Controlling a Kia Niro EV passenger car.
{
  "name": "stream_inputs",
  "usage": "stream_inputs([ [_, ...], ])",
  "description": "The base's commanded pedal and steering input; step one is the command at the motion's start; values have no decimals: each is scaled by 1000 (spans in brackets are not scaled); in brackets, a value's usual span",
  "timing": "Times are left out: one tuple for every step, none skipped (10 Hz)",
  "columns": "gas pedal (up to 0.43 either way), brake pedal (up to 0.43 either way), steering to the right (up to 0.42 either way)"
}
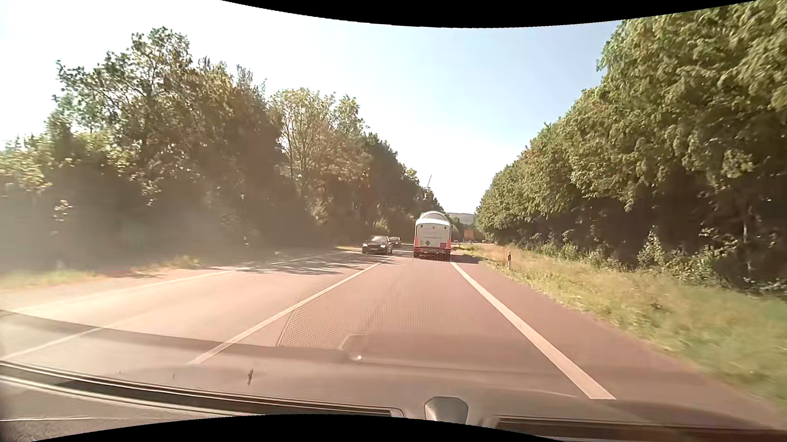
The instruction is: Follow the waypoints while adhering to traffic rules and regulations
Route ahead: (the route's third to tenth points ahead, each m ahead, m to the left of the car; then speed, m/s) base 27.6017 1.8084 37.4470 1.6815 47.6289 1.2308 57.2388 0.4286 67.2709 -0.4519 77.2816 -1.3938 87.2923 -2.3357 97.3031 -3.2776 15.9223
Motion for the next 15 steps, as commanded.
stream_inputs([
  [8, 6, 8],
  [8, 6, 8],
  [8, 6, 8],
  [20, 6, 8],
  [20, 6, 8],
  [20, 6, 7],
  [20, 6, 7],
  [20, 6, 7],
  [20, 6, 6],
  [20, 6, 6],
  [20, 6, 6],
  [20, 6, 6],
  [20, 6, 5],
  [20, 6, 6],
  [20, 6, 5],
])
